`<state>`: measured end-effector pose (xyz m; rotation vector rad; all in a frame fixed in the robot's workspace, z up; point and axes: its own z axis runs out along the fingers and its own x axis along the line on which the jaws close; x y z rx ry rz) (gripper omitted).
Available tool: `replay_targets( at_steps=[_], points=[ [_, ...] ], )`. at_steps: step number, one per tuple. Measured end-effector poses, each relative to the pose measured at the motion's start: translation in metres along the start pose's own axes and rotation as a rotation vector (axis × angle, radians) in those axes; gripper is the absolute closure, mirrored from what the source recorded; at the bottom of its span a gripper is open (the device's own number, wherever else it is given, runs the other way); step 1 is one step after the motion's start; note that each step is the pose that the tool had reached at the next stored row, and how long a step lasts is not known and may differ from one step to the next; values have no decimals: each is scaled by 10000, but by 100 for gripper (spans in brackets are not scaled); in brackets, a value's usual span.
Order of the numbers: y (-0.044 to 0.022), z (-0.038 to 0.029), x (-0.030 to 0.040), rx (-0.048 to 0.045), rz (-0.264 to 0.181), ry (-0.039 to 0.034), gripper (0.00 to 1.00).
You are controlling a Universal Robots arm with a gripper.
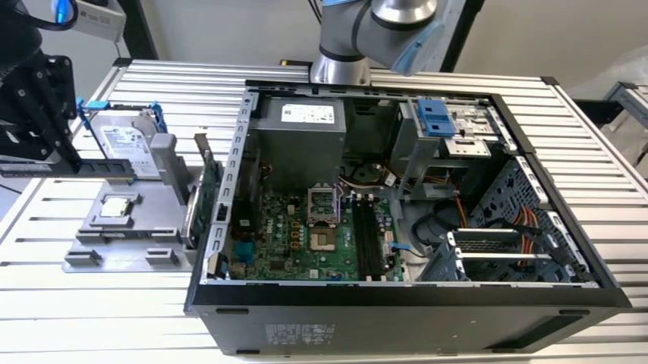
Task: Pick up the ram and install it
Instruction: 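Pick up the ram and move it above insertion slot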
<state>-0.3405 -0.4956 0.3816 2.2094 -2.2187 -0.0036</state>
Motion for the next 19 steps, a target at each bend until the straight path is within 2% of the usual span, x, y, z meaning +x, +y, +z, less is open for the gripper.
replay_targets(
  at_steps=[8, 19],
  points=[
    [-100, -1, 0, 0, -1, 1, 100],
    [-121, -2, 0, -1, -2, 2, 100]
  ],
)
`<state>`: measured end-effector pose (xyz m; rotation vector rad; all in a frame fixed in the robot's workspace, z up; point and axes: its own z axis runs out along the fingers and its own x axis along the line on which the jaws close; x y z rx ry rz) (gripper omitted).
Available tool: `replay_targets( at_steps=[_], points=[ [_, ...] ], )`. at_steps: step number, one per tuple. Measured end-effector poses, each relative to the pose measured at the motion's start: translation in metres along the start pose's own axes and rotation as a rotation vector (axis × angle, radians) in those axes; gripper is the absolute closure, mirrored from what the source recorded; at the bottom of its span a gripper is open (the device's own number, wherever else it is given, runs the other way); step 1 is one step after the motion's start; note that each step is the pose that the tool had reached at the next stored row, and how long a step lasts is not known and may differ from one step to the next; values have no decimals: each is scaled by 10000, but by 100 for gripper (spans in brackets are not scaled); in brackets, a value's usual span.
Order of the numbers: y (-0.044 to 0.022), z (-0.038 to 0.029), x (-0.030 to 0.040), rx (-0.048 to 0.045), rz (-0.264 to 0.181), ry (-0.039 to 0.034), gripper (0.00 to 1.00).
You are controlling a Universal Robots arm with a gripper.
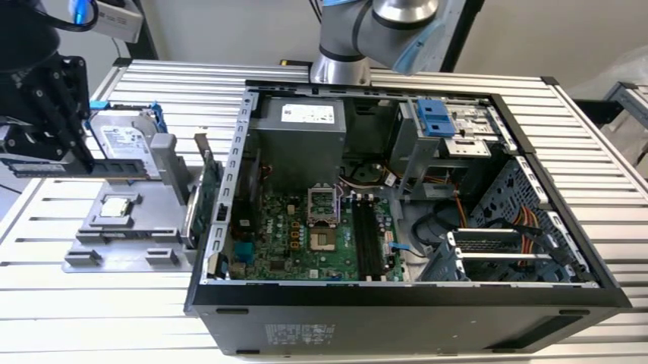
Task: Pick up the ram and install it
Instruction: 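Pick up the ram and move it above insertion slot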
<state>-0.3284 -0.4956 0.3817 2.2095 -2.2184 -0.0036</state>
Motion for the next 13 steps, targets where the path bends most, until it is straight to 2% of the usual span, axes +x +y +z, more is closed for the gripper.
replay_targets(
  at_steps=[13],
  points=[
    [-166, -1, -1, 1, 2, -1, 100]
  ],
)
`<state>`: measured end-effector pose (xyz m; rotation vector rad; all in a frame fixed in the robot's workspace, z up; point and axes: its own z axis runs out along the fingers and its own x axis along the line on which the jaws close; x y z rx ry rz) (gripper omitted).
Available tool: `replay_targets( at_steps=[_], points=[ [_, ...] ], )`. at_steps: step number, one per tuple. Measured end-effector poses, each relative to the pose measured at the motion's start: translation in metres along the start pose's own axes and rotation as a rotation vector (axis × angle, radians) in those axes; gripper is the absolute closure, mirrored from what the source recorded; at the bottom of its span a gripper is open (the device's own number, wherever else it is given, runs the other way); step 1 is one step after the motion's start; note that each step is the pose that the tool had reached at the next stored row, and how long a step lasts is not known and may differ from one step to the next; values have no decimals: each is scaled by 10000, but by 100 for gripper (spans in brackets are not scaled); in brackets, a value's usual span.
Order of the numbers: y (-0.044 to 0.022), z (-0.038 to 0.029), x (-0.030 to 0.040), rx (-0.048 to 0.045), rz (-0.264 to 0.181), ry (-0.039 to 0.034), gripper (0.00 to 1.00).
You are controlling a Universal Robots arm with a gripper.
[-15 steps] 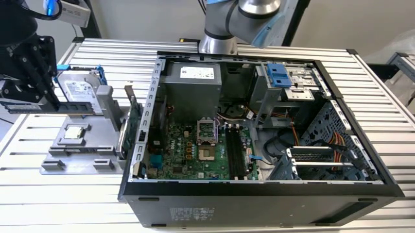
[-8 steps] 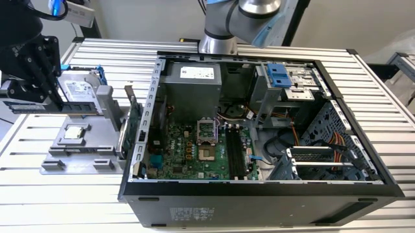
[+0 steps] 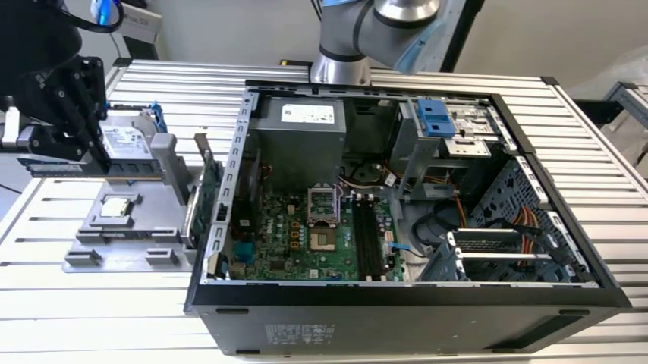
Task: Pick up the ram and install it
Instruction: 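Pick up the ram and move it above insertion slot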
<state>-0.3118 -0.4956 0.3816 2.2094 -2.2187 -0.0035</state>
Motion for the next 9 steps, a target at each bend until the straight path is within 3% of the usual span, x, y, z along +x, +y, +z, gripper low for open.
replay_targets(
  at_steps=[9],
  points=[
    [-150, -2, 0, -1, 0, 1, 100]
  ],
)
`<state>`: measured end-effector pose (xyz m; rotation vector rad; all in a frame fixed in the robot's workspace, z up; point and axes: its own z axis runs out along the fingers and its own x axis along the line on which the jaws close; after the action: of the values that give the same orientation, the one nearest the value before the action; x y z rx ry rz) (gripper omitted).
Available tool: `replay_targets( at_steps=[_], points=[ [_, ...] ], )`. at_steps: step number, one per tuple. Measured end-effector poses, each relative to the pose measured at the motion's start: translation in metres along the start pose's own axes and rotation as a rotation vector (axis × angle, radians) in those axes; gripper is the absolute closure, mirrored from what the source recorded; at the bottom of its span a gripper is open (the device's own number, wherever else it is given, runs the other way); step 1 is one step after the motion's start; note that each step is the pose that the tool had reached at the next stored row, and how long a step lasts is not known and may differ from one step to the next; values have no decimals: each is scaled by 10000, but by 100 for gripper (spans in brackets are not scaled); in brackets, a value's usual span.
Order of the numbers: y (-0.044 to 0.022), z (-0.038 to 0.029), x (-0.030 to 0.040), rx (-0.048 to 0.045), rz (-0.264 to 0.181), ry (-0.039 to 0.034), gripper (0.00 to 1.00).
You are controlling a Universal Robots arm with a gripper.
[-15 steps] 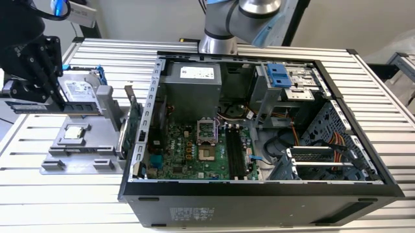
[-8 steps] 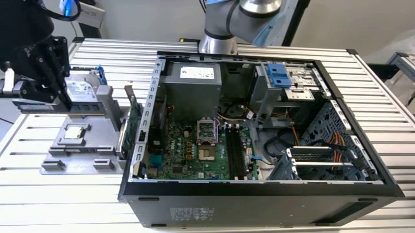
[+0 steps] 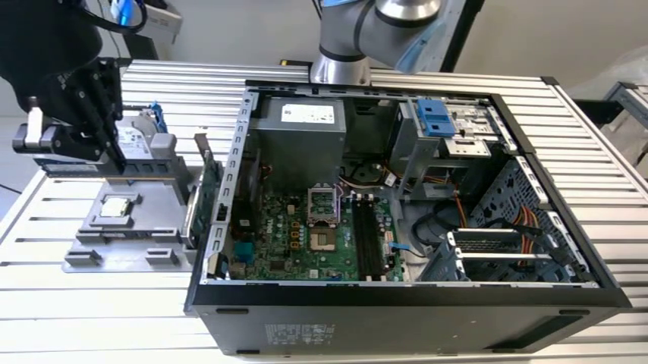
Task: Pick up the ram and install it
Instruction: 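Pick up the ram and move it above insertion slot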
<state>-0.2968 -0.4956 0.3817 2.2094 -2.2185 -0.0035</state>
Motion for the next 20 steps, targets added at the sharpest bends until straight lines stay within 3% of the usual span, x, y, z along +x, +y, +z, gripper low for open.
replay_targets(
  at_steps=[20],
  points=[
    [-354, -3, -2, 1, 0, -1, 100]
  ],
)
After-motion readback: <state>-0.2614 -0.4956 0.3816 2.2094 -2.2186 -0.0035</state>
